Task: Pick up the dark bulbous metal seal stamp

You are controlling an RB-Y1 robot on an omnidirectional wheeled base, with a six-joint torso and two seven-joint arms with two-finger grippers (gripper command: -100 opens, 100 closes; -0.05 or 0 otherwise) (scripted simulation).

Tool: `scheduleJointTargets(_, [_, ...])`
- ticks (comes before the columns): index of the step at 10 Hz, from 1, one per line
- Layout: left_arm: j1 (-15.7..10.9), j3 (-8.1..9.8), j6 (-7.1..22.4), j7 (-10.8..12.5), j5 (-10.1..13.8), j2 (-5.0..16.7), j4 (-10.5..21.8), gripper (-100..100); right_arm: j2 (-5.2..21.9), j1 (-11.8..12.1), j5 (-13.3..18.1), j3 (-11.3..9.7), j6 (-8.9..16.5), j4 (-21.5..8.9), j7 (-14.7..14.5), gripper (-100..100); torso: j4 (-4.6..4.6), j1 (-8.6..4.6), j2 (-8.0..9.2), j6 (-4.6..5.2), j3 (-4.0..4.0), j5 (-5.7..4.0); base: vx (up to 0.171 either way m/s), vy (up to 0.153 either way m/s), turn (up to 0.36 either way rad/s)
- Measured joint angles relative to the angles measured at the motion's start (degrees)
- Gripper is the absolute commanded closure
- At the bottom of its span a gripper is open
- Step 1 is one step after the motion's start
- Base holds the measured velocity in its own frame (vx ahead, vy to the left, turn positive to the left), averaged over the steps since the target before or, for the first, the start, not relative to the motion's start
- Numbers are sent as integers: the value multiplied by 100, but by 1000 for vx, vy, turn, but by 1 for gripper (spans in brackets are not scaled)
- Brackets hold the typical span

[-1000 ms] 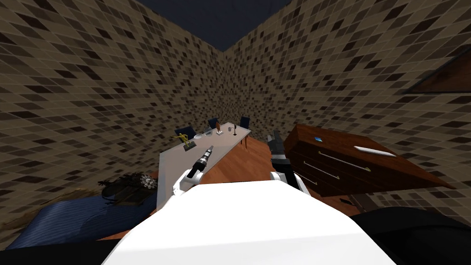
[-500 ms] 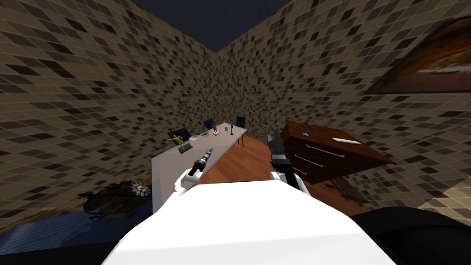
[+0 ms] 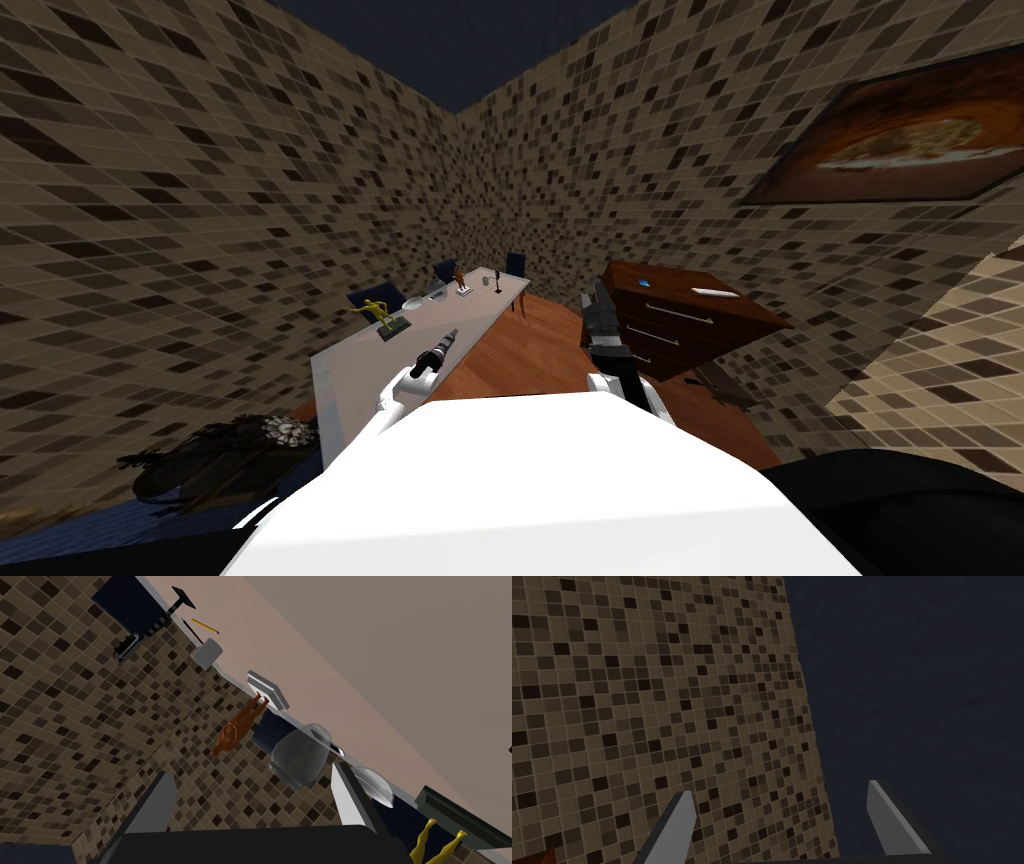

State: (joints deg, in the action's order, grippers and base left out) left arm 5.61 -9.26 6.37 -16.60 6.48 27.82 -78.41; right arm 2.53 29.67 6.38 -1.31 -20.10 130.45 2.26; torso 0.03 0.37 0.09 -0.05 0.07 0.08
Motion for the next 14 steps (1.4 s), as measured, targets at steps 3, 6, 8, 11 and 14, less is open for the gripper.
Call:
scheduleJointTargets(3, [-158,16,287,-109,93,67,401,-100,0,1,0,1,0,0,0,0,0,4,-1,-4,-1,1,-37,46,-88])
scheduleJointTargets(6, [-341,27,456,-184,158,85,839,-100,0,1,0,1,0,0,0,0,-1,3,-6,-4,-3,1,-40,56,-142])
scheduleJointTargets(8, [-501,50,629,-258,216,89,1186,-100,0,1,0,1,0,0,0,0,0,6,-3,-5,-1,1,-36,64,-124])
scheduleJointTargets(11, [-729,114,946,-356,303,79,1652,-100,0,1,0,1,0,0,0,0,-2,11,-11,-2,-6,2,-25,66,-97])
scheduleJointTargets(14, [-847,135,1048,-415,388,84,2080,-100,0,1,0,0,0,0,0,0,-2,2,-13,-2,-7,0,-22,44,-68])
